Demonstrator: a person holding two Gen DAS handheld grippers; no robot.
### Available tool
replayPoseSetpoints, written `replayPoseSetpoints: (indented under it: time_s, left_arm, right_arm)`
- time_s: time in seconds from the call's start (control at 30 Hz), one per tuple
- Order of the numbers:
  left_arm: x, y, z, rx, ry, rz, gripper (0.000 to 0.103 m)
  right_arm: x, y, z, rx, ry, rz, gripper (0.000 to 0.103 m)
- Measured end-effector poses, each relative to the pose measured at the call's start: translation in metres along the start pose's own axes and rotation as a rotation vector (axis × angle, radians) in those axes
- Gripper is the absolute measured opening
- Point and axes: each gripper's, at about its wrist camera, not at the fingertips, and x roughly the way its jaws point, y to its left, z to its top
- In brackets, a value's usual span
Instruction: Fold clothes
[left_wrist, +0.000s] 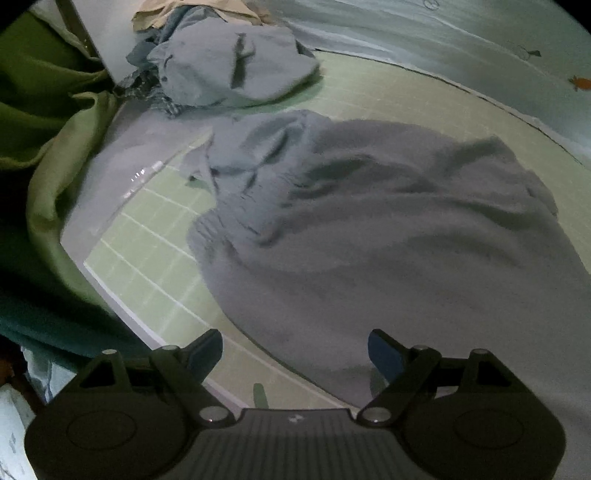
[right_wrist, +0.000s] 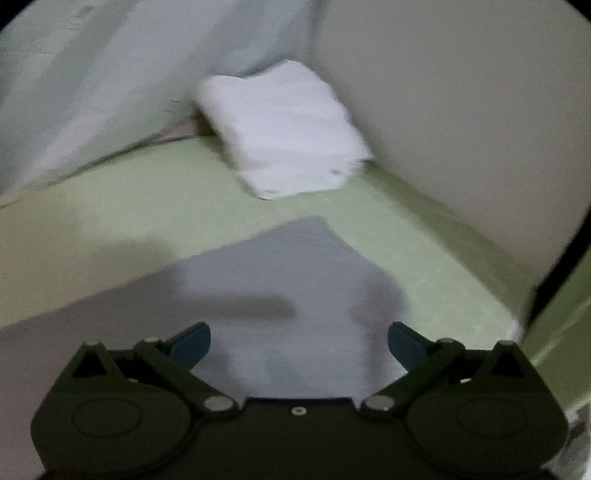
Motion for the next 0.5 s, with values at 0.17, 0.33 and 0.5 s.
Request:
replayPoseSetpoints:
  time_s: [0.17, 0.33, 0.5]
  left_arm:
    - [0.011, 0.023, 0.025, 0.006, -0.029, -0.021, 0.087]
    - [0.027, 0.029, 0.064, 0.042, -0.058, -0.083, 0.087]
    - [0.046, 0.014, 0.105, 0.110, -0.084, -0.161, 0.087]
  right_arm:
    - [-0.020, 0.048, -0.007, -0.013, -0.004, 0.072, 0.103]
    - [-0.040, 0.094, -0.012, -0.028, -0.013, 0.116, 0.103]
    - [-0.060, 0.138, -0.015, -0.043, -0.026, 0.141, 0.103]
